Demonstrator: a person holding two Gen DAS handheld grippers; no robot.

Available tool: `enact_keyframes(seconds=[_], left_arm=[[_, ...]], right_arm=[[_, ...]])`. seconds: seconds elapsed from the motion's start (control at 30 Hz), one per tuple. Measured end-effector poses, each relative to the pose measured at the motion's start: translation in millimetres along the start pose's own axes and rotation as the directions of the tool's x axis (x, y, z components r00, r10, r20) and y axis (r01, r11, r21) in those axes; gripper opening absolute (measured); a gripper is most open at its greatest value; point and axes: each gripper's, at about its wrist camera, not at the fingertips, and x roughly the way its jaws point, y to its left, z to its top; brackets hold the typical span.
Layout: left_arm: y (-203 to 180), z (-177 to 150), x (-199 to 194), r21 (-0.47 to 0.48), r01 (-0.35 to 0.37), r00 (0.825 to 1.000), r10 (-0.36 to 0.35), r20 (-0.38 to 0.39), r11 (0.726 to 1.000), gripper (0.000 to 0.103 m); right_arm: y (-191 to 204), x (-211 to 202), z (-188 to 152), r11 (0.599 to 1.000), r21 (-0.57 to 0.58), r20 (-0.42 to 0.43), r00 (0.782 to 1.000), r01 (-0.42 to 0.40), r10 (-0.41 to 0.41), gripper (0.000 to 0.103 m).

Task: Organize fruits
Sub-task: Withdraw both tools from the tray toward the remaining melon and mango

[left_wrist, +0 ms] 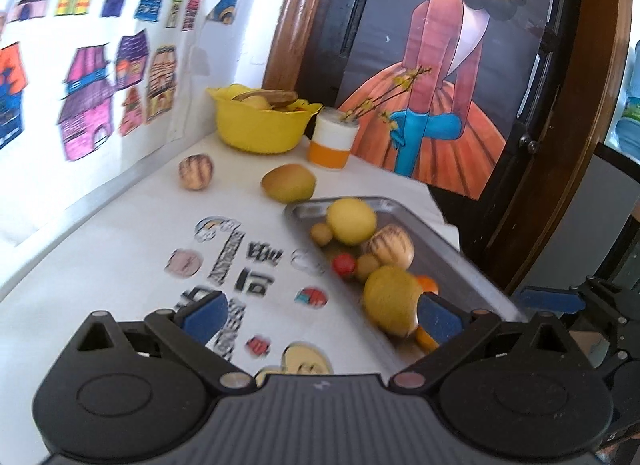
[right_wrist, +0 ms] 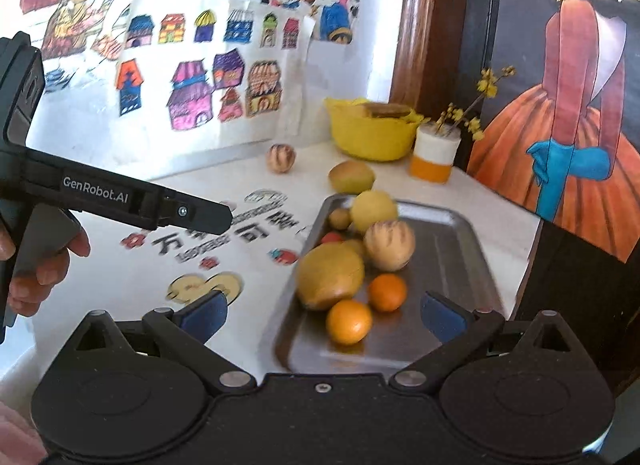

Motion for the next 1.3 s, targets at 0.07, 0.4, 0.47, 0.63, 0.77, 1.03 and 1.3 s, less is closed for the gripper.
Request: enact_keyframes(seconds=[0.07,0.4,0.47,0.63,0.77,1.03,1.3], left_arm=[[5,-7,-9,0.009,-0.008,1.0,0.008,-0.003,1.0,0.102],[40,-32,-34,0.06,-0.081,0.995,0.085,-0.057,0.995,0.102],[47,-34,-37,0.073,-0.1,0.992,0.105,-0.063,0.992,0.102],[67,-33,-41,0.076,-0.144,0.986,0.15,-0.075,0.987,0.102],[80,-25,-37,0.069,-0.175,0.98,0.181,-0.084,0.982,0.102],[104,0,-22,0.041,-0.242,0.967,0.244,-0.077,0.97,0.102],[117,45,7,-0.023,-0.274,0.961,0.274,-0.034,0.961,0.102]], right_arm=[[10,-2,-3,1.0,0.012,-0.021,1.0,-0.013,0.013,0.102],[55,-3,-3,0.998,-0.034,-0.092,0.994,-0.057,0.053,0.102],[62,0,0,0.996,-0.038,-0.104,0.992,-0.075,0.071,0.102],[71,11,11,0.993,-0.038,-0.116,0.988,-0.111,0.105,0.102],[78,26,24,0.992,-0.054,-0.113,0.987,-0.118,0.112,0.102],[77,59,60,0.986,-0.097,-0.102,0.987,-0.133,0.123,0.102],[46,87,103,0.987,-0.137,-0.061,0.995,-0.08,0.072,0.102]])
